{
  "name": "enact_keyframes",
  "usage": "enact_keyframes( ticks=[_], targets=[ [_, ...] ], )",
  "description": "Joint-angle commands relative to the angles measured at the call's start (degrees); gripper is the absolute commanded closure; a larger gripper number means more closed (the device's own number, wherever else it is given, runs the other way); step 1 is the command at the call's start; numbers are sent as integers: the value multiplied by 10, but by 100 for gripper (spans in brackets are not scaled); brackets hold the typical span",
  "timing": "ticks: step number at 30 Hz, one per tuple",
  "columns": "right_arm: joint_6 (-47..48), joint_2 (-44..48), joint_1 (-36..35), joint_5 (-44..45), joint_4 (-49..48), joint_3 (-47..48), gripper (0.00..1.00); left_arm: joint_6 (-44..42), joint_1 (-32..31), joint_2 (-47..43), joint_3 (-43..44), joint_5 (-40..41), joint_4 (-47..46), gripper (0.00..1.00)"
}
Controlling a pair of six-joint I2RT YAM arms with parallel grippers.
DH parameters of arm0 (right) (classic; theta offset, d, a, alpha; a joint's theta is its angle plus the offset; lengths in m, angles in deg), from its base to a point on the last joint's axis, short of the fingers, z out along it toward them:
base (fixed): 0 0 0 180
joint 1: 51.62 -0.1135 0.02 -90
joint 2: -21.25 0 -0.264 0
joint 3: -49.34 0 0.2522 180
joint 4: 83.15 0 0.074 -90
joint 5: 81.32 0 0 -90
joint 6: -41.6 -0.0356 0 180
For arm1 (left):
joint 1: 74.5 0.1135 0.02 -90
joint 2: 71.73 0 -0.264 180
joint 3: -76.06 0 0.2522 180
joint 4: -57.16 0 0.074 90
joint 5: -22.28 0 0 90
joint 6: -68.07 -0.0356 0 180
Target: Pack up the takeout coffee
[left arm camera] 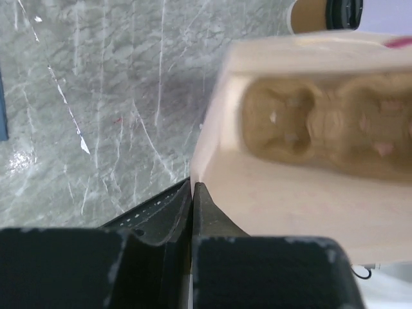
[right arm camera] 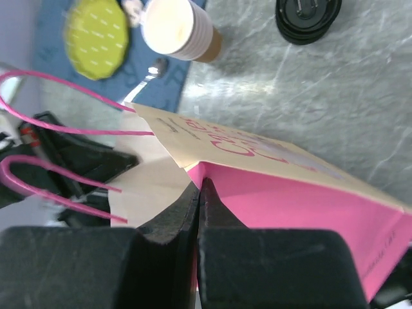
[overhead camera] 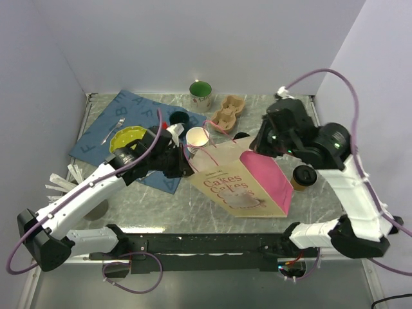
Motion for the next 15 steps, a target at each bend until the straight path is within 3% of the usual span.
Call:
enact_keyframes(
  ticks=[1, 5, 9, 15],
  targets=[
    [78, -42, 4, 24, 91, -19, 100, 28, 8, 4, -40, -25, -74, 95],
    [119, -46, 4, 19, 16, -60, 100, 19, 8, 15, -43, -29, -65, 94],
    [148, -58, 7, 10, -21, -60, 100, 5, 13, 18, -51, 7, -65, 85],
    [120, -95, 10, 10, 22, 60, 100, 3, 15, 13, -3, 29, -28, 92]
  ],
)
